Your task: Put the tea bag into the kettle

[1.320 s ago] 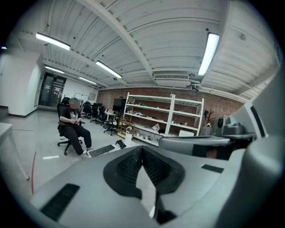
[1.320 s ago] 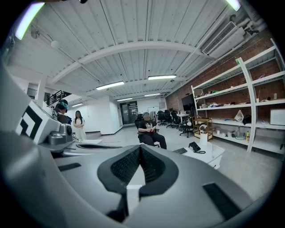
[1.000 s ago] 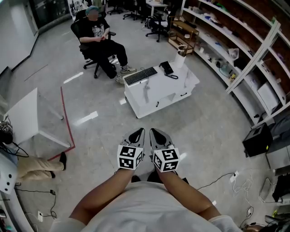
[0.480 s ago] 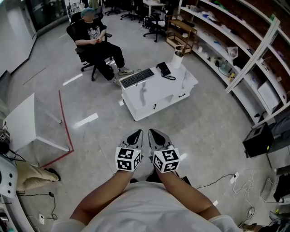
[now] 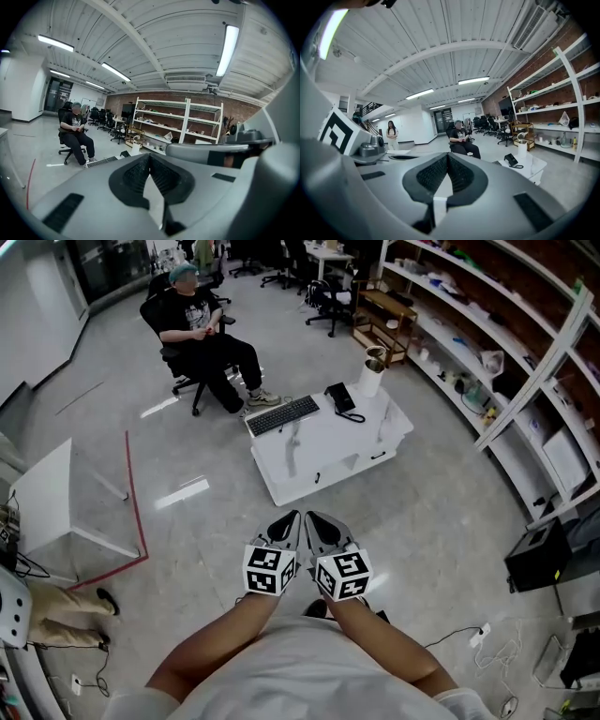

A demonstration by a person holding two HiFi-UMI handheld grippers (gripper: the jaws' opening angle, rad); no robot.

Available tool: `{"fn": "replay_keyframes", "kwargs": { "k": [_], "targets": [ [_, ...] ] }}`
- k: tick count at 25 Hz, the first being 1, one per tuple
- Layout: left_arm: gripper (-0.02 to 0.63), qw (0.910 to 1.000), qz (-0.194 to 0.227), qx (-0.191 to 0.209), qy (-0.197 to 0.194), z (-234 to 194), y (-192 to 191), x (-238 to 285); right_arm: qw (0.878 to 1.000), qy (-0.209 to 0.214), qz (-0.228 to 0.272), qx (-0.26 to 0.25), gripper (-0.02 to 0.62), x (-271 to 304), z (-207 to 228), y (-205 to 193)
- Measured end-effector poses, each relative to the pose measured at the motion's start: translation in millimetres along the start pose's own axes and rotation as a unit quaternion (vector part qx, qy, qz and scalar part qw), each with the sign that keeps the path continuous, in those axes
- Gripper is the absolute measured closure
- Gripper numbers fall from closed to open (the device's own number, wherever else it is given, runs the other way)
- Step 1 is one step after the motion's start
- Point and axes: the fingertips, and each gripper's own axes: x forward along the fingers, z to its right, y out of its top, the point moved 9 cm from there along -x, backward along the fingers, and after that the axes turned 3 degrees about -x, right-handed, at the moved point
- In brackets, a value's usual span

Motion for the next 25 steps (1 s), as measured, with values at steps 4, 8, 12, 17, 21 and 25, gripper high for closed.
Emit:
{"fn": "replay_keyframes", "kwargs": {
  "k": [4, 8, 12, 17, 21, 25],
  "targets": [
    [0.598, 0.9998, 0.007, 0.006, 0.020, 19, 4, 17, 1.000, 0.013, -0.005, -0.002, 0.586, -7, 27, 6],
    [0.598, 0.9995, 0.003, 0.009, 0.031, 24, 6, 35, 1.000, 0.012, -0.007, 0.010, 0.588, -3, 52, 9],
    [0.598, 0.9992, 0.004, 0.008, 0.040, 22, 11, 49, 1.000, 0.016, -0.017, 0.012, 0.587, 4, 65, 6],
    [0.598, 0.9995, 0.002, 0.002, 0.033, 13, 11, 75, 1.000, 0.017, -0.021, 0.006, 0.587, 21, 80, 4],
    [0.598, 0.9997, 0.002, 0.004, 0.023, 4, 21, 97, 1.000, 0.013, -0.024, 0.003, 0.586, 37, 92, 11],
    [0.598, 0.9998, -0.003, 0.005, 0.019, -16, 28, 123, 1.000, -0.005, -0.029, 0.005, 0.586, 60, 107, 13]
  ]
}}
